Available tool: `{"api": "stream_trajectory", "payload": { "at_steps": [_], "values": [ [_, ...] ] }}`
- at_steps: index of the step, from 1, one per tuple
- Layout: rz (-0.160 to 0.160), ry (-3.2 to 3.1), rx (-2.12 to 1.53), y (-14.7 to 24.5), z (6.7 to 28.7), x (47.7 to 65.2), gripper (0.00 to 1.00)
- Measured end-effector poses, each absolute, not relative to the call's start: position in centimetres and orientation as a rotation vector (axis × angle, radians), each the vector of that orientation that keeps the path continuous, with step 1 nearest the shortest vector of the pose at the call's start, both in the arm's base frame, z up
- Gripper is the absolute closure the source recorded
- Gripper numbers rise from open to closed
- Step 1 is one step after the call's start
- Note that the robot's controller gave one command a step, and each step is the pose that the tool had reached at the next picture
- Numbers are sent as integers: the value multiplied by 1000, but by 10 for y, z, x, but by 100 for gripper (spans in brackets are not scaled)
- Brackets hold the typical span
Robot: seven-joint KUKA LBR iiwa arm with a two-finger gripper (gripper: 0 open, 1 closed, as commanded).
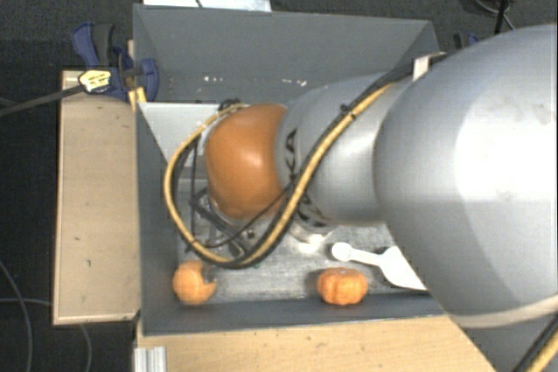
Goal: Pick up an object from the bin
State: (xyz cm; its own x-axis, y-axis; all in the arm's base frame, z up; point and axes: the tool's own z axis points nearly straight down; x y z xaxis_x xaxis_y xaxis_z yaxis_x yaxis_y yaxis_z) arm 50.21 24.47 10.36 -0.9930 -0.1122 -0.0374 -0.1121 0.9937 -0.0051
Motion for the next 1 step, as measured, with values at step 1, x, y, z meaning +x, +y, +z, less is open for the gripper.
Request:
{"api": "stream_trajectory", "payload": {
  "at_steps": [1],
  "values": [
    [11,3105,-170,246,90,495,100]
  ]
}}
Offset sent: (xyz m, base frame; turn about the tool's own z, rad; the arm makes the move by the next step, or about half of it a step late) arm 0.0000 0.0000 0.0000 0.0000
